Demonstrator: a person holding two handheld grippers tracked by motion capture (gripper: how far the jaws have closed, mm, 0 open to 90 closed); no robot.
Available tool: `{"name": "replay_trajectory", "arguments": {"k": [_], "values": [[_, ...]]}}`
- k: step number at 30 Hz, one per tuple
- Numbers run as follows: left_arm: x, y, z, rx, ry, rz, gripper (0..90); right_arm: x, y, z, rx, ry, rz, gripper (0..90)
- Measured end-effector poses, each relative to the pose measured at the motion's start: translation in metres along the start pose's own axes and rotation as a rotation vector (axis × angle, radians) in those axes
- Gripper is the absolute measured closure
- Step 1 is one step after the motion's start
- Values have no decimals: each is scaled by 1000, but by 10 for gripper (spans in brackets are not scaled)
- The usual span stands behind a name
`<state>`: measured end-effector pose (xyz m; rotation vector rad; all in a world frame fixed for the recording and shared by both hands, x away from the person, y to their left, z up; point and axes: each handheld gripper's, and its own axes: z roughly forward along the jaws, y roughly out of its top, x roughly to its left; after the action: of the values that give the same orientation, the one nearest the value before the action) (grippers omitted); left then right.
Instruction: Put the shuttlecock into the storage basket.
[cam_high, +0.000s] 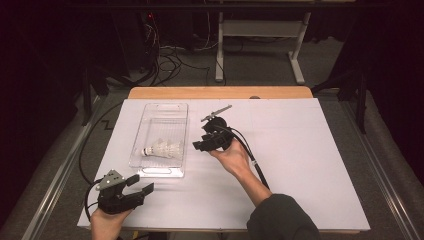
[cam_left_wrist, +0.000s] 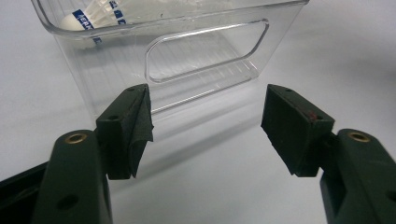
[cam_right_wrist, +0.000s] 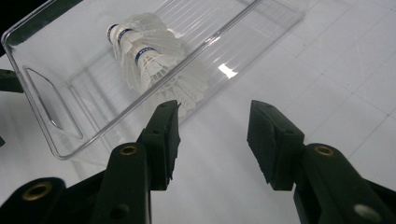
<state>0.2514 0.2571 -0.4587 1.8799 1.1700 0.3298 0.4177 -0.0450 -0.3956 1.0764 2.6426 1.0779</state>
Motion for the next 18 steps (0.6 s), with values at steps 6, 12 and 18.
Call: {"name": "replay_trajectory", "arguments": {"k": [6, 12, 18], "values": [[0, 0, 0, 0, -1, -2, 340, -5, -5, -4, -10, -19, 6, 488], [0, 0, 0, -2, 0, -3, 340, -9, -9, -7, -22, -29, 11, 474], [0, 0, 0, -3, 0, -4, 339, -12, -14, -11, -29, -36, 20, 468]]}}
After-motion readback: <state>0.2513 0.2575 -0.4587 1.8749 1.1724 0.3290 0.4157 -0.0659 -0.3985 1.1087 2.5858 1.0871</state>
